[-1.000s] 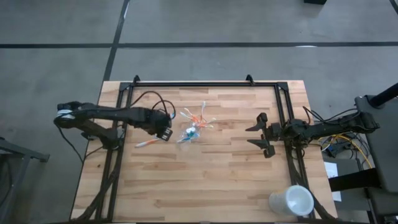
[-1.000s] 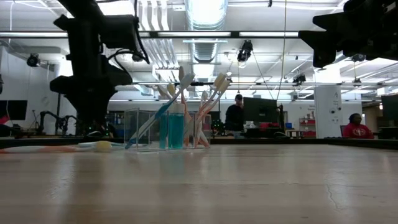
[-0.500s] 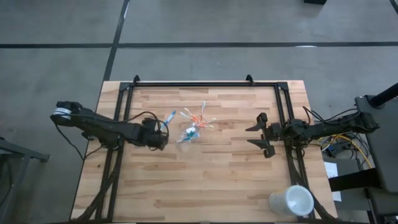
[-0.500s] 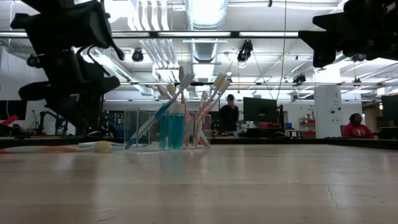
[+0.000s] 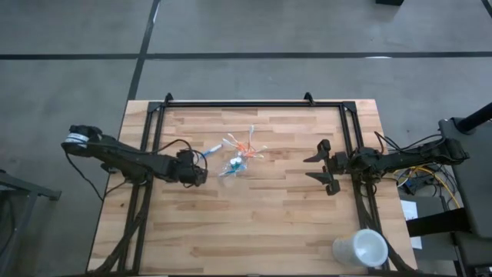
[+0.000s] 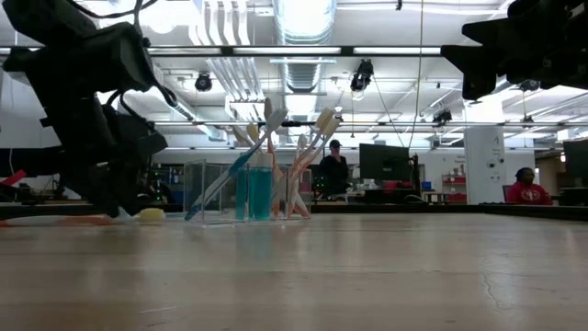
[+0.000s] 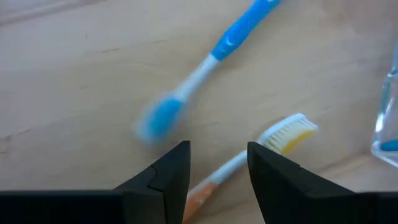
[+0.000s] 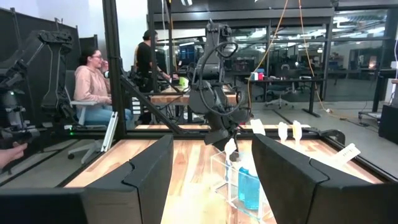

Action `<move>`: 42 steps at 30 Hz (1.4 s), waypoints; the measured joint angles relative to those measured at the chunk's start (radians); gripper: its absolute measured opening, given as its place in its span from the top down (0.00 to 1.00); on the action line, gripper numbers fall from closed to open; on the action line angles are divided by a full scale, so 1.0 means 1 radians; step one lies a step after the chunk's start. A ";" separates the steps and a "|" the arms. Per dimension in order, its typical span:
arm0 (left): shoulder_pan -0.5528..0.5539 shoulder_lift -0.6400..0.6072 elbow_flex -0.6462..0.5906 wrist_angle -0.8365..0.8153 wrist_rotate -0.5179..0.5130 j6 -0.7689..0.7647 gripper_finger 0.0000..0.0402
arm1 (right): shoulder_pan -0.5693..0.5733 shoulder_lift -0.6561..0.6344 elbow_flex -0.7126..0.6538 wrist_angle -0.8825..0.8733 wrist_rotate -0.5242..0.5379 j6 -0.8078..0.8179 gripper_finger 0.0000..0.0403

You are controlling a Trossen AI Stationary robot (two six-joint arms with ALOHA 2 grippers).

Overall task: Pick & Place toothbrushing station
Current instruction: Put the blue toothbrush into the transparent organizer

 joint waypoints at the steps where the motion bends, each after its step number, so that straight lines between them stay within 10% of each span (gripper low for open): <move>1: 0.000 0.000 -0.005 0.004 -0.004 -0.001 0.59 | 0.000 0.000 0.000 0.000 0.000 0.000 0.47; 15: 0.001 -0.038 0.018 0.002 -0.029 0.030 0.59 | 0.000 0.000 0.000 0.000 0.000 -0.001 0.47; 21: 0.002 -0.105 0.081 -0.132 -0.115 0.448 0.59 | 0.000 0.000 0.000 0.000 0.000 0.000 0.47; 42: 0.086 -0.121 -0.015 -0.238 -0.247 0.441 0.59 | 0.000 0.000 0.000 0.000 0.000 0.000 0.47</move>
